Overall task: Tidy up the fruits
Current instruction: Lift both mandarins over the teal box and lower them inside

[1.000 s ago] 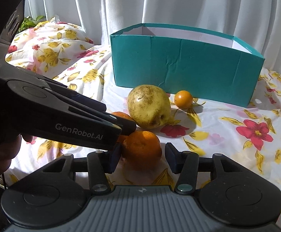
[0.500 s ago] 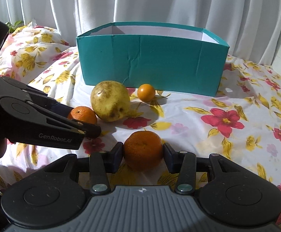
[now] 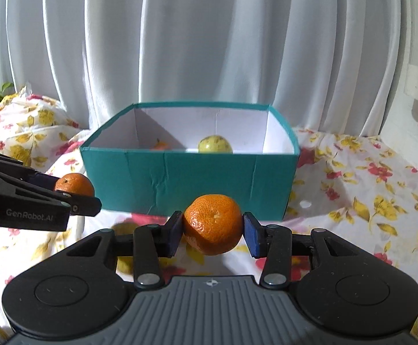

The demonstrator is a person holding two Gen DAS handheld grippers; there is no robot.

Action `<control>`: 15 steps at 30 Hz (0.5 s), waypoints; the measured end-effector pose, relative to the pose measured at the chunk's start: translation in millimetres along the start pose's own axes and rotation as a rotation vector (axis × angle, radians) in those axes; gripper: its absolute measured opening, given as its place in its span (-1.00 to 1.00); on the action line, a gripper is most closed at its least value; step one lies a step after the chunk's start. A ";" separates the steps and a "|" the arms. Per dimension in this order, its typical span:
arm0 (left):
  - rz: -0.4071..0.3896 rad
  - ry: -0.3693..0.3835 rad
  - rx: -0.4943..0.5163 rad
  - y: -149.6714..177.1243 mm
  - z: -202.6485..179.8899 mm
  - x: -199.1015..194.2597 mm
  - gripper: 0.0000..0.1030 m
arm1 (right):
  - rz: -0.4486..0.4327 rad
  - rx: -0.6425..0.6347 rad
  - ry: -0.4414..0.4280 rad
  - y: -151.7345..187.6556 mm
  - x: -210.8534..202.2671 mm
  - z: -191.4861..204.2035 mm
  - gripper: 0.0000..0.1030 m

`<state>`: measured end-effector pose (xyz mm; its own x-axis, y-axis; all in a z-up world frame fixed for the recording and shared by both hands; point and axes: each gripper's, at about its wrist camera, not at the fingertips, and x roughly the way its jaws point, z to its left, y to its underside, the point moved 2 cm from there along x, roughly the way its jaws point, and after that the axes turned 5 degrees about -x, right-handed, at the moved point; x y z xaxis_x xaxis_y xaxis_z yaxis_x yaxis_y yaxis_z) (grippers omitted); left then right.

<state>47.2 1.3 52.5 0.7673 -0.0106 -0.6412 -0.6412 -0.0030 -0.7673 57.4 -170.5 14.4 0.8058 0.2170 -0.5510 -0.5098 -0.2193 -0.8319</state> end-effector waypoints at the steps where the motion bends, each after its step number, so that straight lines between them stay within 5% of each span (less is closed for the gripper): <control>1: -0.021 -0.011 -0.013 -11.5 -0.3 -1.6 -0.07 | -0.017 0.001 0.007 -10.6 0.5 -3.6 -0.14; 6: -0.120 -0.051 -0.043 -66.8 -2.3 -6.1 -0.06 | -0.119 -0.028 0.038 -68.9 0.8 -17.0 -0.14; 10: -0.149 -0.095 -0.085 -80.7 0.4 0.0 -0.06 | -0.236 -0.043 0.077 -111.5 -5.6 -22.9 -0.14; 15: -0.080 -0.115 -0.125 -68.0 8.8 22.6 -0.06 | -0.258 0.000 0.094 -104.8 5.1 -19.4 -0.14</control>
<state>108.2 10.0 90.1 0.8072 0.1086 -0.5801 -0.5681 -0.1236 -0.8136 120.8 -164.8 100.0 0.9336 0.1760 -0.3122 -0.2839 -0.1686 -0.9439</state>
